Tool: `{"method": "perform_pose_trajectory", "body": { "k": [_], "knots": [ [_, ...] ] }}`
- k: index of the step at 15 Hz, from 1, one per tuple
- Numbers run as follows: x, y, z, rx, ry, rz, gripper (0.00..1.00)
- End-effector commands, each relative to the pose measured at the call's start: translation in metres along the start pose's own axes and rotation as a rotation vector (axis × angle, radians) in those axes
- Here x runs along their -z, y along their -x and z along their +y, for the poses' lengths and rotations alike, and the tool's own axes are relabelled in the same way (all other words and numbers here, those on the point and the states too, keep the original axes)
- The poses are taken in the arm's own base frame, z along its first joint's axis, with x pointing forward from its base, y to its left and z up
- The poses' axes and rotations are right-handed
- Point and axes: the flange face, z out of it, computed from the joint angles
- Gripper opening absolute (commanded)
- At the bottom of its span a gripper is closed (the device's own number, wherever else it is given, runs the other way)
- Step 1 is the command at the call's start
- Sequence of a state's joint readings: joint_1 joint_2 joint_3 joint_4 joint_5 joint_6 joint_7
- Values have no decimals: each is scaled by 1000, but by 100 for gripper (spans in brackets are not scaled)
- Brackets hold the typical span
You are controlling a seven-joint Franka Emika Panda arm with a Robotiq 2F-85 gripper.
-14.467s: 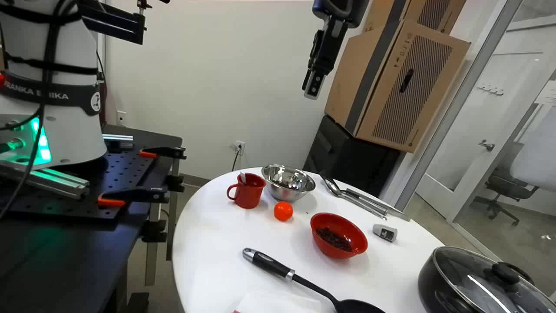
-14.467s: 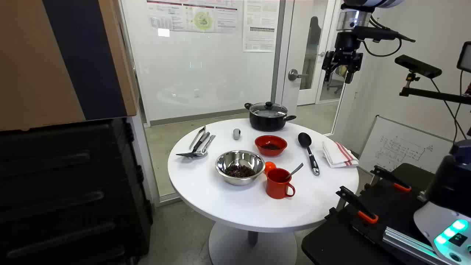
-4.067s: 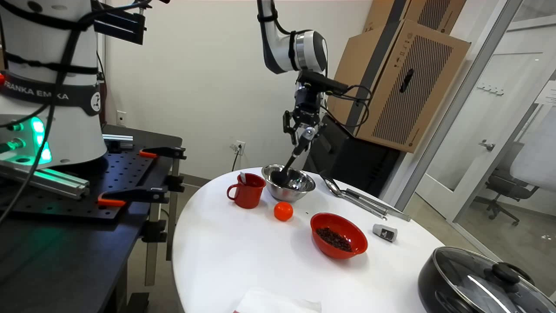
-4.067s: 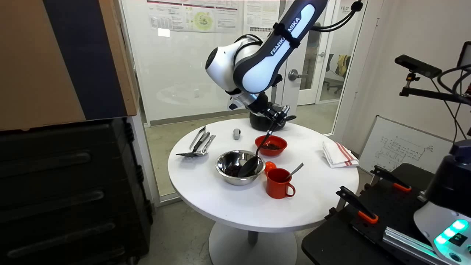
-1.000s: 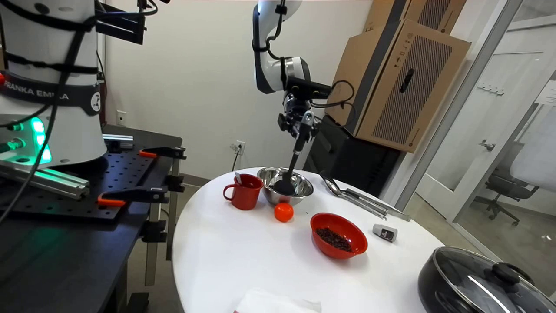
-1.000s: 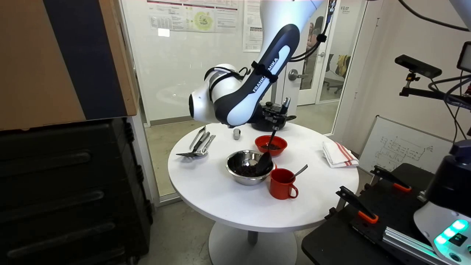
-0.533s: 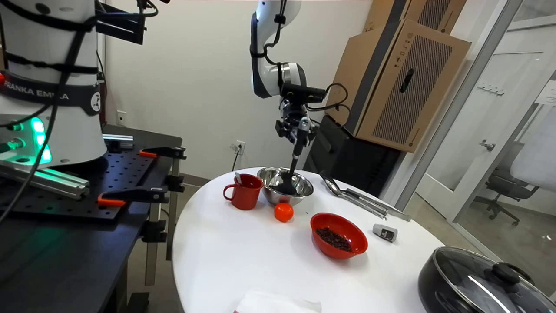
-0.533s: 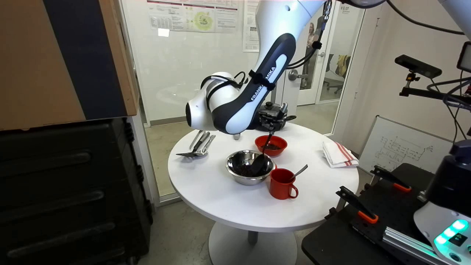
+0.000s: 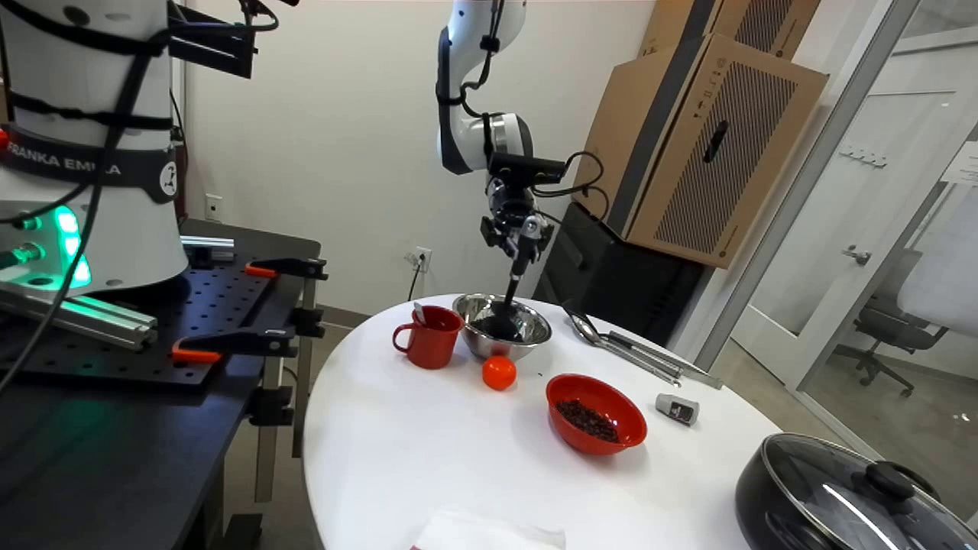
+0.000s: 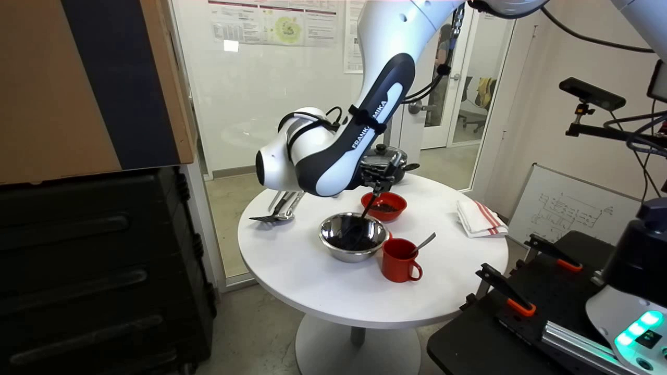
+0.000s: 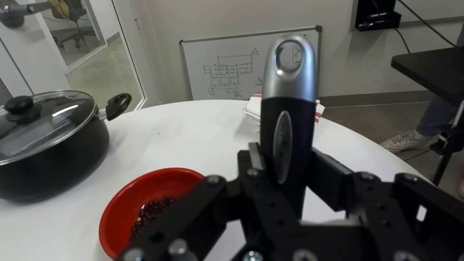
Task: Pick the spoon and stir the contents in the silver bowl
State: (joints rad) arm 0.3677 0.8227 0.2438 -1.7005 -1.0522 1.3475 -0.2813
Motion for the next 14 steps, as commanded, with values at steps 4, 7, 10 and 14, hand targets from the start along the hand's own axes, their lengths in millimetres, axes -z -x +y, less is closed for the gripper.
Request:
{"method": "perform_pose_trajectory", "body": {
  "k": [4, 7, 10, 14],
  "knots": [
    [7, 0, 0, 194, 6, 54, 8],
    [0, 12, 4, 204, -11, -13, 8],
    [-7, 20, 8, 153, -23, -80, 8],
    [-7, 15, 9, 75, -6, -94, 8]
  ]
}}
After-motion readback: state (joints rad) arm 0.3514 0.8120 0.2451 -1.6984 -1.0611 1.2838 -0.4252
